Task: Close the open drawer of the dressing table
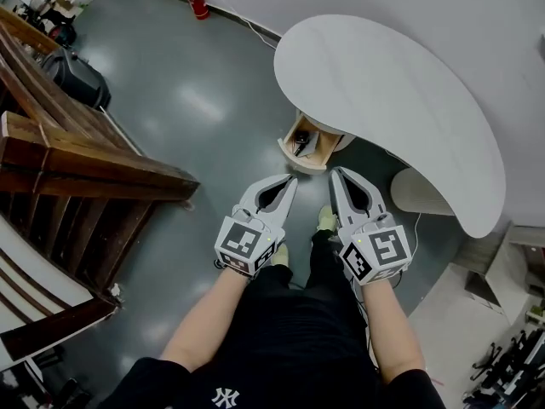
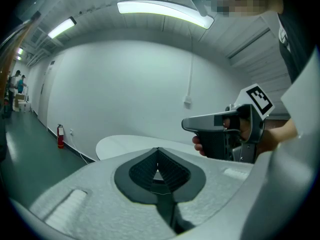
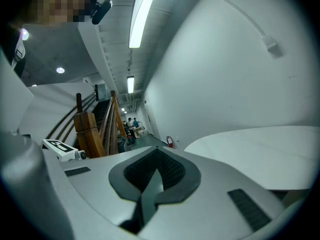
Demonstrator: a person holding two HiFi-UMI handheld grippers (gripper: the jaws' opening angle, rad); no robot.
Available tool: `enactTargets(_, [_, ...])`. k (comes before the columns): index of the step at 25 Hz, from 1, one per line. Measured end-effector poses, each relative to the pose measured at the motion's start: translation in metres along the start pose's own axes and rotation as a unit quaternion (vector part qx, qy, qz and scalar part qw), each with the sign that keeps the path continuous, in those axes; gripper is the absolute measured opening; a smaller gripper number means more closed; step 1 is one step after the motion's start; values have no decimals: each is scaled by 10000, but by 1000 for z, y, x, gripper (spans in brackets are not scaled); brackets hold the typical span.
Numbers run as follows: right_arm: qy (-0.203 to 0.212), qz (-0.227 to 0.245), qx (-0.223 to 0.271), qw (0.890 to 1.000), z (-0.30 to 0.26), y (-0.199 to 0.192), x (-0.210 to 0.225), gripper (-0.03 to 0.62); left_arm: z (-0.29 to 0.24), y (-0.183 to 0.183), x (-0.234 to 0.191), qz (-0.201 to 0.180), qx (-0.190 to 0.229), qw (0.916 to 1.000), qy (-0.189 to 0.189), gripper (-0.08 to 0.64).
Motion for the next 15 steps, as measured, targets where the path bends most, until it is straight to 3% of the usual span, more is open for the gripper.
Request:
enactTargets(9, [616, 297, -386, 9969, -52, -16, 66, 14, -61, -28, -25, 82, -67, 9990, 441, 9])
enactTargets(15, [593, 208, -556, 9965, -86, -87, 77, 14, -81, -103, -55, -14, -316, 9985, 456, 9])
Point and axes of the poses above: the fingertips, and each gripper's own axes: z backward along the fingers, x to its right, y out of its top, the point moved 7 cm from there along z, backward along the fingers, and after that the axes turned 6 degrees about y, right-handed, at the moved point
